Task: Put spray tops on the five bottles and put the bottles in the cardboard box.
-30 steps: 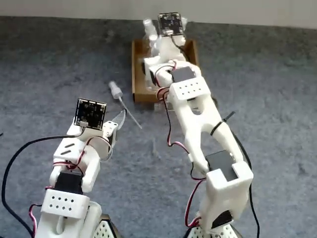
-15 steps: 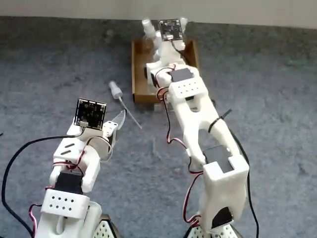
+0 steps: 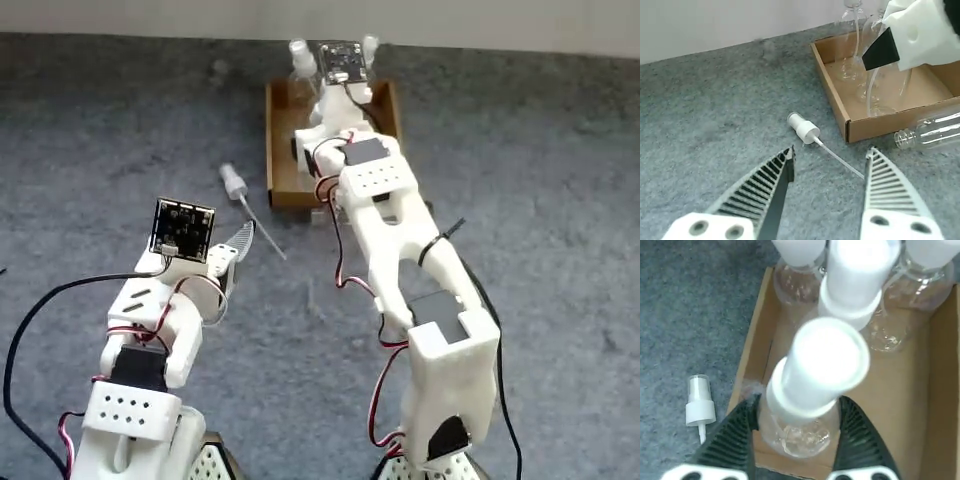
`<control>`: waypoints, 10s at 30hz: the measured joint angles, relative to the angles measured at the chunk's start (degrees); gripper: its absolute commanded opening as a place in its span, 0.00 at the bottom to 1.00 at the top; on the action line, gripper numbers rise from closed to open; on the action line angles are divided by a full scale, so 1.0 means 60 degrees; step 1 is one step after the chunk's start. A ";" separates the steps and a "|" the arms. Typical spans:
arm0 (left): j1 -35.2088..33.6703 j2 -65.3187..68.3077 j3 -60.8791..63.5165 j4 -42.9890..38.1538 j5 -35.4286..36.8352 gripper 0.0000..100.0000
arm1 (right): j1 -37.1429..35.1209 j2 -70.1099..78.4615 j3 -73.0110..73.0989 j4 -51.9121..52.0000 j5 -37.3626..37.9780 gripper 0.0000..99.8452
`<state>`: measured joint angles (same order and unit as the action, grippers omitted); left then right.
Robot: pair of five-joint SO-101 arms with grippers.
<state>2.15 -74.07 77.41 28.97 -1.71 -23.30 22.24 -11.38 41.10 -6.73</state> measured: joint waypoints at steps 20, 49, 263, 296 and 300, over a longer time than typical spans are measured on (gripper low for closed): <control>0.0000 0.0000 0.0000 0.0000 0.0000 0.17 | -0.0088 0.0000 0.0000 0.0000 0.0000 0.12; 0.0000 0.0000 0.0015 0.0000 0.0000 0.17 | -0.0088 0.0015 0.0000 0.0000 0.0000 0.26; 0.0000 0.0000 0.0015 0.0000 -0.0264 0.17 | 0.1333 -0.2652 0.4440 -0.0176 0.1685 0.26; 0.0000 0.0000 0.0015 0.0000 -0.0264 0.17 | 0.1289 -0.2681 0.5451 -0.1172 0.1641 0.26; 0.0000 0.0000 0.0015 0.0000 -0.0264 0.17 | 0.1289 -0.2667 0.5685 -0.1040 0.1656 0.26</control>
<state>2.15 -74.07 77.49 28.97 -3.30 -15.56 6.24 22.73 34.86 3.21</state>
